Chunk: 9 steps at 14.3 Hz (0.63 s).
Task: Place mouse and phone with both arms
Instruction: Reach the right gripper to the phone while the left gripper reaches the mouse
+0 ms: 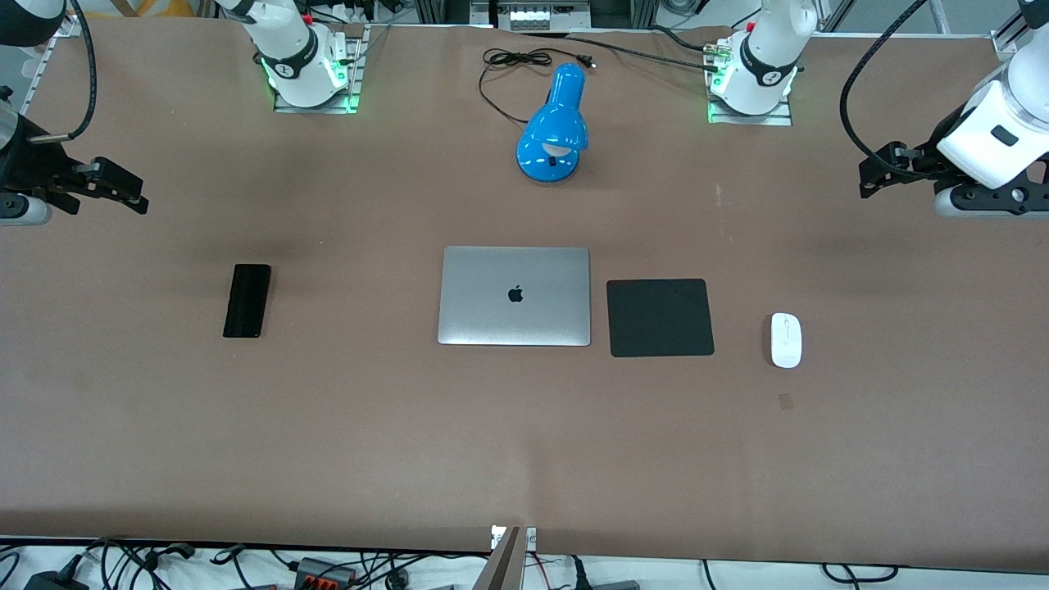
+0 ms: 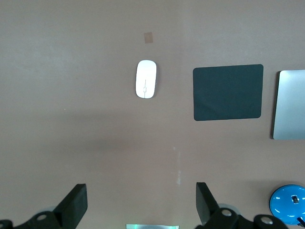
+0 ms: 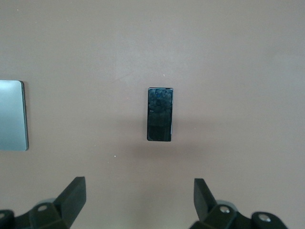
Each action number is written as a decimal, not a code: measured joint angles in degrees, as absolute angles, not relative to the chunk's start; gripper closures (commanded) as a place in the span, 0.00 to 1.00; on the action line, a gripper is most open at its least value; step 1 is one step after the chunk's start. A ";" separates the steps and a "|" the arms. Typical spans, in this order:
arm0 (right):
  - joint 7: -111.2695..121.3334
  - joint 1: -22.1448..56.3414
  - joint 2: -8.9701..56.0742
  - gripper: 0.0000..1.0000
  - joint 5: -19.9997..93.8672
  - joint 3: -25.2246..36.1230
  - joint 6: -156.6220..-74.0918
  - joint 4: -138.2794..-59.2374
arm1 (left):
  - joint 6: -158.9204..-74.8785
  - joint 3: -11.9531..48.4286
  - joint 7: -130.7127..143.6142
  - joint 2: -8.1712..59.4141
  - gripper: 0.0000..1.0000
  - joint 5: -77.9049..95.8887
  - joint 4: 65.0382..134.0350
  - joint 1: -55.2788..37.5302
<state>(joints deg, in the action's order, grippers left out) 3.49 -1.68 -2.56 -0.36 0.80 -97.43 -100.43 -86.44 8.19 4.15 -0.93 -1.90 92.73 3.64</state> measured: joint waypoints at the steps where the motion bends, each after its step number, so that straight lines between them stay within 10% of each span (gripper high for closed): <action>1: 3.49 -1.68 -2.56 0.00 -0.36 0.80 -97.43 -100.43 | -86.44 8.17 4.14 -0.92 0.00 -1.90 92.73 3.65; 9: 3.49 -1.68 -2.32 0.00 -0.36 0.80 -97.34 -100.47 | -86.65 7.94 4.07 3.29 0.00 -1.90 91.48 3.71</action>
<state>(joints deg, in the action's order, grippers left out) 3.49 -1.68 -2.32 -0.36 0.80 -97.34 -100.47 -86.65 7.94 4.07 3.29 -1.90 91.48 3.71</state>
